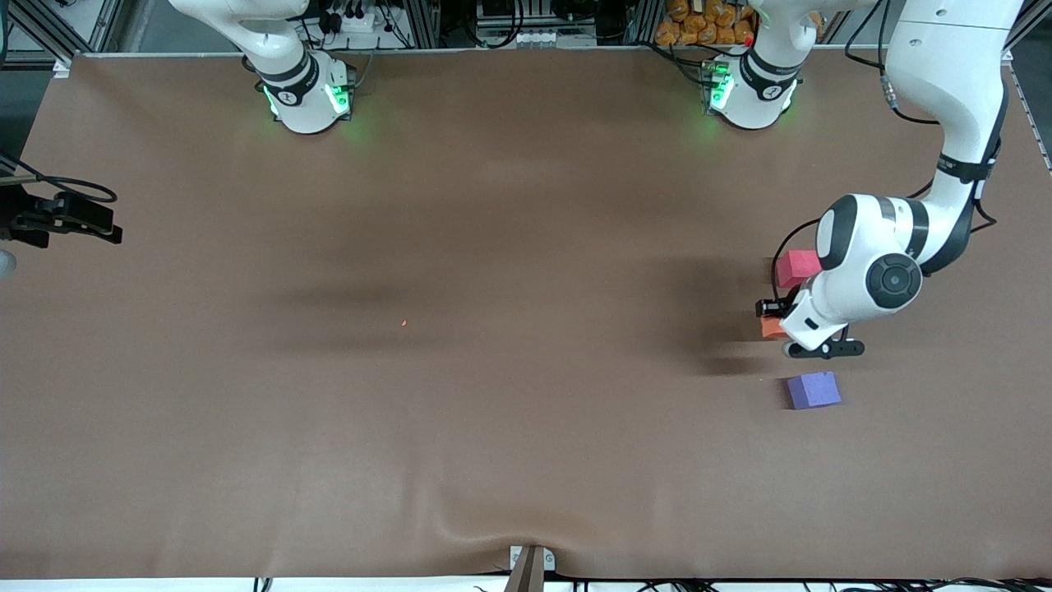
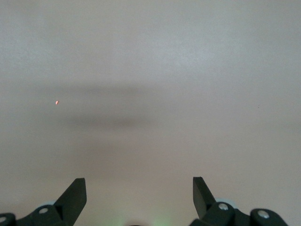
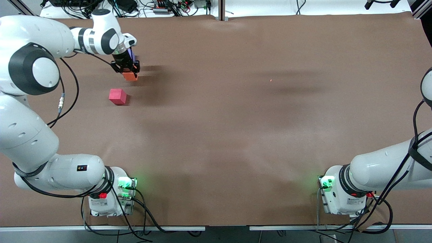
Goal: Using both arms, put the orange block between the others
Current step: 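Carry the orange cube with the left gripper toward the pink cube, then lower the orange cube between the pink and purple cubes, open the left gripper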
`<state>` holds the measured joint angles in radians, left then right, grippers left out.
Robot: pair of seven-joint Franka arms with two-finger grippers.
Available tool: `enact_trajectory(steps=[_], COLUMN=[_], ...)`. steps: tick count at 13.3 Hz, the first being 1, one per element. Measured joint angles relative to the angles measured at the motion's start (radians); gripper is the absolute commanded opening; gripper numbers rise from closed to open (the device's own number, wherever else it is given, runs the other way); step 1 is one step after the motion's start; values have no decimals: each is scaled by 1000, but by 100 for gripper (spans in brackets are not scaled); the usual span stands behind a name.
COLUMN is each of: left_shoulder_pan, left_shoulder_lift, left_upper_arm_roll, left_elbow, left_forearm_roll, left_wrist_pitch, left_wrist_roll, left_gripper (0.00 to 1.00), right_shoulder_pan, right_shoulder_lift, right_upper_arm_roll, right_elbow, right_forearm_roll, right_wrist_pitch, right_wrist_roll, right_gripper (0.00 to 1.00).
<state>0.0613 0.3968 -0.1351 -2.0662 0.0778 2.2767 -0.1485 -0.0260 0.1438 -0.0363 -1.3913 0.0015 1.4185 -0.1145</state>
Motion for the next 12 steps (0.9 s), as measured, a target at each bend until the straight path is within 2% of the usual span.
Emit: enact_trajectory(steps=[4, 12], left_shoulder_pan=[74, 89], left_shoulder_lift=[6, 57], left_upper_arm_roll=[0, -2], left_elbow=[-18, -23], left_forearm_roll=[0, 0], left_wrist_pitch=[28, 80], left_wrist_roll=[47, 56], left_gripper=[0, 0], right_shoulder_pan=[0, 0], right_shoulder_lift=[0, 0], right_upper_arm_roll=[2, 2], right_elbow=[0, 0], right_forearm_roll=[0, 0], right_wrist_pitch=[0, 0], right_wrist_roll=[-2, -5], right_gripper=[100, 100])
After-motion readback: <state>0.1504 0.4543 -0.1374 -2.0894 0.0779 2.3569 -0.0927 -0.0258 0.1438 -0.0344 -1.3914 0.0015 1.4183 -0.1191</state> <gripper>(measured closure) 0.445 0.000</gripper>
